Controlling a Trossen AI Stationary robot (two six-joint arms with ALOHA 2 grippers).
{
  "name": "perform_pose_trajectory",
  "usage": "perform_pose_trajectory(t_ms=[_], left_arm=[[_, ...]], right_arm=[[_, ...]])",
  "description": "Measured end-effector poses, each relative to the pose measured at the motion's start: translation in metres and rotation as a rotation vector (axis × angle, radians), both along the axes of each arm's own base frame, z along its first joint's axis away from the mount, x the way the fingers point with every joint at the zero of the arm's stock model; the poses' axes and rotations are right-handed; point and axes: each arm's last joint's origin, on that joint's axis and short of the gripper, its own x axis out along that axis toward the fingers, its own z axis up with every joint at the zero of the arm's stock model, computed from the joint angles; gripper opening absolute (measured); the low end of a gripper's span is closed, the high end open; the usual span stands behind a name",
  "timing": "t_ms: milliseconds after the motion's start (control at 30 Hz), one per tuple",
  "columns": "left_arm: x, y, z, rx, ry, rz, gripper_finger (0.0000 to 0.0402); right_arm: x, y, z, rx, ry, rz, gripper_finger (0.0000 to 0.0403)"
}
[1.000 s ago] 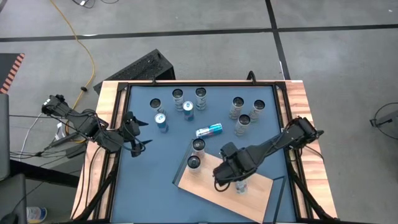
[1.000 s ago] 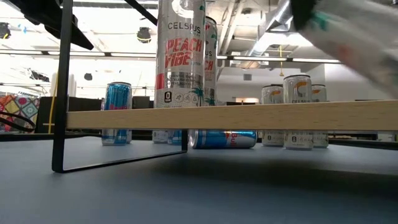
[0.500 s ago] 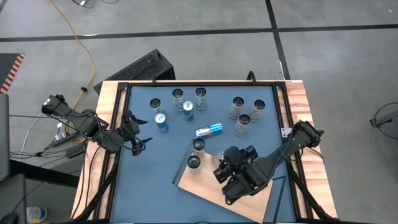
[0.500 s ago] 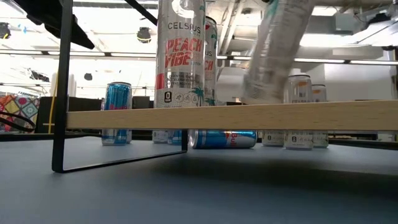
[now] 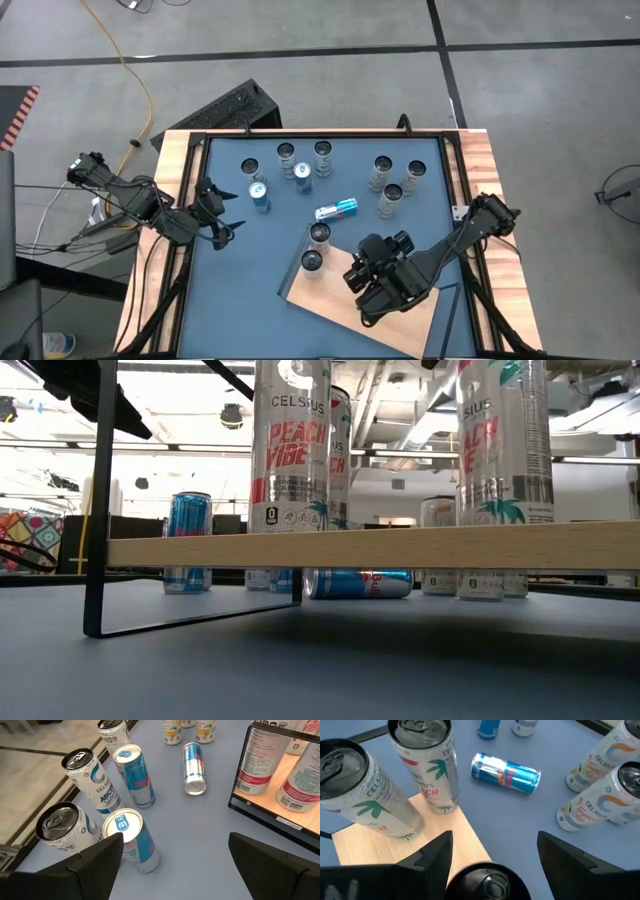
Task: Place canned beverage on shelf
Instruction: Put the white pink soda can aligned with the other white pink soda cans on the shelf
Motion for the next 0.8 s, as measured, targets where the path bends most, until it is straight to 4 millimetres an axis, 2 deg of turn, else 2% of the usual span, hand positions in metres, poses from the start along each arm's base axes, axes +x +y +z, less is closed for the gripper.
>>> perform_pose_trajectory(t_ms=[233, 467, 533, 667, 800], left_arm=[[0.000, 0.001, 0.000, 0.013, -0.007, 0.017, 0.0348], [0.003, -0.002, 0.003, -0.037, -0.026, -0.037, 0.0348], [0.007, -0.006, 0.009, -0.079, -0.079, -0.104, 0.0348], [0.017, -0.018, 0.027, -0.140, -0.213, -0.365, 0.0348], [0.031, -0.026, 0.039, -0.035, -0.265, -0.445, 0.0348]], right_arm=[[0.002, -0.001, 0.002, -0.043, -0.038, 0.005, 0.0269], [-0.001, 0.009, 0.026, -0.102, -0.143, 0.063, 0.0269], [-0.004, 0.010, 0.033, -0.104, -0.132, 0.092, 0.0269], [-0.009, 0.014, 0.043, -0.104, -0.132, 0.123, 0.0269], [-0.017, 0.018, 0.052, -0.099, -0.160, 0.150, 0.0269]])
